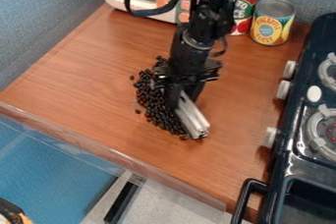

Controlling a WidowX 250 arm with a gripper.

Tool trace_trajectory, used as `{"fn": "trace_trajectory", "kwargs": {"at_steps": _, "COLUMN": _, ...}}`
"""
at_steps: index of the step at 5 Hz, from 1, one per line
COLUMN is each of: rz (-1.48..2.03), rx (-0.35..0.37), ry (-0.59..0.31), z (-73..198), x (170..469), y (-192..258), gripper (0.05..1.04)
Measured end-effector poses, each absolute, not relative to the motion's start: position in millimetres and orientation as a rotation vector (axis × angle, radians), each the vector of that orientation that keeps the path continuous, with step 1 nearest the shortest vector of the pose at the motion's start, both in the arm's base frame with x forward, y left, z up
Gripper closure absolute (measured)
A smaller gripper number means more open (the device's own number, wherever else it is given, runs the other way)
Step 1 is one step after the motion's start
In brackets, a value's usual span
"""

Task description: Sweep into pile

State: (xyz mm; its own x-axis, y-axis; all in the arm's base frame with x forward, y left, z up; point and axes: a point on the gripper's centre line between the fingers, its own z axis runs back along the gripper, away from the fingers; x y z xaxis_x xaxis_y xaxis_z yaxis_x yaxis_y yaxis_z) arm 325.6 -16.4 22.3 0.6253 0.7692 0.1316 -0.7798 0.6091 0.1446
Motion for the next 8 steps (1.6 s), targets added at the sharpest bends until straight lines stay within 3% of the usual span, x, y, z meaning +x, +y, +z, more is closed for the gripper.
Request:
{"fn": "trace_trajectory", "kwargs": {"at_steps": 1, "rz": 0.923, "rx": 0.133, "ry": -0.058, "z": 36.5, "x": 340.2, "y": -26.4, "gripper": 0.711}}
{"fn": "trace_trajectory", "kwargs": {"at_steps": 3, "rz": 0.951, "rx": 0.143, "ry": -0.040, "z": 19.6, "x": 355.8, "y": -38.7, "gripper": 0.711}}
{"fn": "trace_trajectory", "kwargs": {"at_steps": 4, "rz": 0.943, "rx": 0.162, "ry": -0.064, "z": 16.5, "x": 362.8, "y": -40.0, "gripper": 0.665}}
{"fn": "trace_trajectory", "kwargs": {"at_steps": 5, "rz": 0.939, "rx": 0.190, "ry": -0.083, "z": 11.2, "x": 366.8, "y": -38.4, "gripper": 0.357}}
{"fn": "trace_trajectory", "kwargs": {"at_steps": 6, "rz": 0.941, "rx": 0.191, "ry": -0.081, "z": 12.6, "x": 365.8, "y": -38.9, "gripper": 0.118}}
{"fn": "trace_trajectory", "kwargs": {"at_steps": 7, "rz": 0.939, "rx": 0.169, "ry": -0.071, "z": 14.5, "x": 361.0, "y": -42.7, "gripper": 0.082}}
{"fn": "trace_trajectory", "kwargs": {"at_steps": 8, "rz": 0.948, "rx": 0.134, "ry": -0.105, "z": 36.0, "x": 363.0, "y": -45.2, "gripper": 0.082}}
